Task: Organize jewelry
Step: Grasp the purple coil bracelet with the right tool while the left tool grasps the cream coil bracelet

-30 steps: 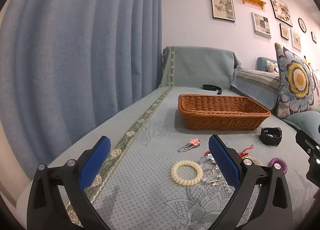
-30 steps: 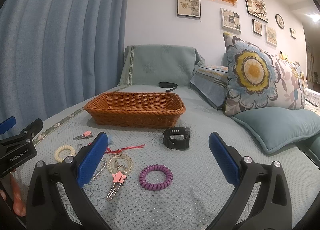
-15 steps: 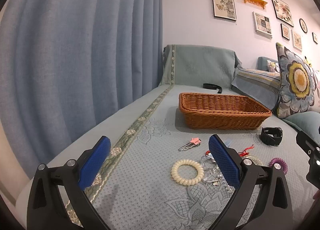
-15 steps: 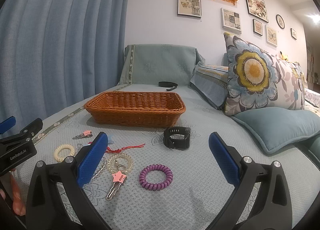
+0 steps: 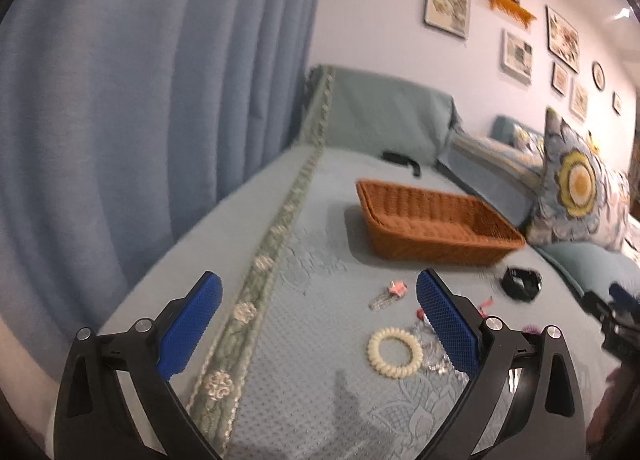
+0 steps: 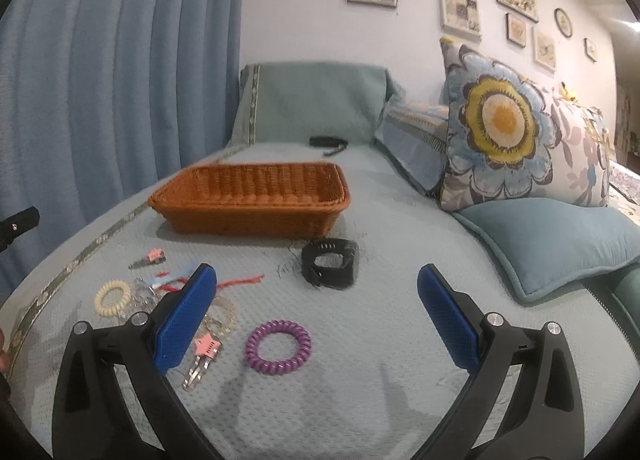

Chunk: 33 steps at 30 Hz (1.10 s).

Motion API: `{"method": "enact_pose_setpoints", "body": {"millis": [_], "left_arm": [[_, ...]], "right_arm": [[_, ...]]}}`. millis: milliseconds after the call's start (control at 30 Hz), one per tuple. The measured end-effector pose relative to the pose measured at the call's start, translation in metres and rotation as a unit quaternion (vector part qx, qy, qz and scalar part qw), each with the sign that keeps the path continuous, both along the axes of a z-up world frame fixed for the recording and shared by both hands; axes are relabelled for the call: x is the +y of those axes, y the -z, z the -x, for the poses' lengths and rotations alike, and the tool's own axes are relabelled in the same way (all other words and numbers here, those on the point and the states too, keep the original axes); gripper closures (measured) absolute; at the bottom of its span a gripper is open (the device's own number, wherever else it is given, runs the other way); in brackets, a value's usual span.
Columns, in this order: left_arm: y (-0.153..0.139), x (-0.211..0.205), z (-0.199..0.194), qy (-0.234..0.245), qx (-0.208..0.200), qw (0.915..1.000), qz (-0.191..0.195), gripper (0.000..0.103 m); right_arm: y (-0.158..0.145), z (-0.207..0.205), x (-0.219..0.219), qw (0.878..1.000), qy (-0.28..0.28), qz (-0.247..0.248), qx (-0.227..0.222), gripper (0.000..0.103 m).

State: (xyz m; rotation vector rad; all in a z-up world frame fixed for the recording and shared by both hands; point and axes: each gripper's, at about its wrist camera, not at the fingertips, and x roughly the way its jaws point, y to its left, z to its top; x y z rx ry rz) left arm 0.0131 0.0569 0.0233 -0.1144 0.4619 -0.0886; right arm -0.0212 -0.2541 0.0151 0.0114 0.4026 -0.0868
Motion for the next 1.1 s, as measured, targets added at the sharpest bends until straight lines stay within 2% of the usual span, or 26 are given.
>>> {"method": "enact_pose_setpoints", "body": {"millis": [133,167,267,367,433,667,733,833,867,933,967,1100], "left_arm": [[0.019,-0.021,-0.024,0.047,0.071,0.9963,-0.010,0.029],[0.026,-0.027,-0.030,0.051,0.088,0.9947,-0.016,0.031],[0.052,-0.036,-0.051,0.061,0.134,0.9886,-0.029,0.044],[0.068,-0.041,-0.063,0.065,0.160,0.9847,-0.022,0.049],[0.075,-0.042,-0.068,0.067,0.172,0.9826,-0.021,0.054],[0.076,-0.040,-0.068,0.067,0.179,0.9814,-0.019,0.055],[0.077,-0.043,-0.068,0.067,0.179,0.9809,-0.034,0.055],[0.078,-0.056,-0.066,0.063,0.175,0.9802,-0.069,0.056],[0.077,-0.058,-0.065,0.065,0.172,0.9799,-0.076,0.060],[0.077,-0.063,-0.063,0.070,0.166,0.9797,-0.087,0.083],[0.076,-0.064,-0.062,0.071,0.164,0.9797,-0.092,0.092],[0.072,-0.063,-0.059,0.070,0.153,0.9818,-0.086,0.094]], "right_arm": [[-0.011,-0.003,-0.011,0.999,-0.001,0.020,0.026,0.029],[-0.012,-0.004,-0.016,0.999,-0.002,0.018,0.033,0.036],[-0.006,-0.011,-0.031,0.998,-0.014,-0.008,0.065,0.047],[0.009,-0.023,-0.035,0.991,-0.047,-0.053,0.110,0.047],[0.021,-0.032,-0.029,0.986,-0.061,-0.063,0.139,0.049],[0.057,-0.060,0.001,0.977,-0.063,-0.037,0.203,0.070],[0.065,-0.066,0.008,0.975,-0.058,-0.020,0.213,0.071],[0.066,-0.066,0.016,0.976,-0.062,-0.001,0.210,0.080],[0.067,-0.065,0.019,0.976,-0.064,0.006,0.209,0.085],[0.067,-0.064,0.025,0.975,-0.070,0.017,0.209,0.091],[0.066,-0.064,0.028,0.976,-0.069,0.025,0.207,0.092],[0.063,-0.059,0.027,0.977,-0.072,0.027,0.198,0.094]]}}
